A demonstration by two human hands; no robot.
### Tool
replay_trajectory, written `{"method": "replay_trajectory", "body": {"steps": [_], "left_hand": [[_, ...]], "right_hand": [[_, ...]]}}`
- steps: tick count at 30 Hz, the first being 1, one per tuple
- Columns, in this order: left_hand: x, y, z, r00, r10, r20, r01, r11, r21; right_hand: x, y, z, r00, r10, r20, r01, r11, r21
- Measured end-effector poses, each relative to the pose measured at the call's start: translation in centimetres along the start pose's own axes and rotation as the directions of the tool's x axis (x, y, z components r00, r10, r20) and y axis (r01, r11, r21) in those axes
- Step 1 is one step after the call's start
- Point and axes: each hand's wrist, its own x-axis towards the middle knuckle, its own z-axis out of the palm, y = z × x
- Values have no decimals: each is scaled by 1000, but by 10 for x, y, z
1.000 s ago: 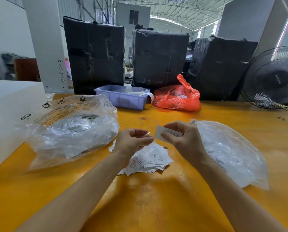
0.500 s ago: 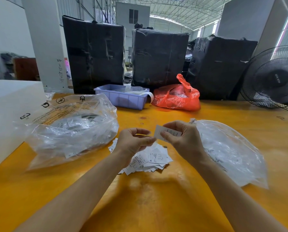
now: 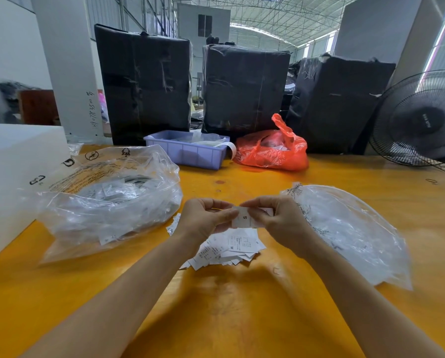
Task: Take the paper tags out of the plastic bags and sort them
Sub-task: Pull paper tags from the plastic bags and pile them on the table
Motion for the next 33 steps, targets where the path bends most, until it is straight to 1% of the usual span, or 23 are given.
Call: {"method": "replay_trajectory", "body": {"steps": [3,7,9,12,14,17,19,21,23,25,27,29,31,32,33], "left_hand": [[-1,0,1,1000,-4,28,5,1000,-11],[-3,-1,4,998,-31,61,30,999,13],[-4,-1,6,998,-41,51,40,999,9],[-5,1,9,997,-78,7,78,995,-67],[-5,2,11,993,-113,-18,111,989,-102],[-7,0,14,990,-133,-35,129,987,-97],[-7,0,15,990,-130,-54,123,985,-124],[-7,1,15,986,-133,-96,116,979,-165],[-6,3,14,978,-152,-142,121,971,-204],[-6,4,14,972,-178,-153,136,959,-249],[-6,4,14,965,-210,-160,157,945,-287],[-7,4,14,960,-234,-156,177,934,-310],[-7,5,14,958,-246,-150,187,927,-324],[-7,6,13,957,-249,-148,190,925,-329],[-6,5,13,957,-251,-143,192,923,-332]], "right_hand": [[-1,0,-1,999,13,29,-14,999,37],[0,0,0,1000,27,2,-27,995,98],[1,0,0,998,40,-50,-32,989,142],[1,-1,0,987,45,-156,-10,976,217],[0,-1,1,983,2,-183,27,987,155],[-3,-5,8,988,-93,-120,94,995,9],[-4,-8,12,988,-134,-81,131,991,-38],[-3,-10,13,987,-120,-109,118,993,-32],[-3,-12,11,986,-74,-147,75,997,-1],[-5,-14,11,989,-62,-130,61,998,-18],[-9,-16,13,992,-87,-95,80,994,-75],[-11,-18,14,993,-98,-66,91,991,-95],[-12,-18,13,996,-87,-32,85,994,-71],[-11,-18,12,997,-69,-19,68,997,-37],[-11,-17,12,1000,-29,-11,30,999,37]]}}
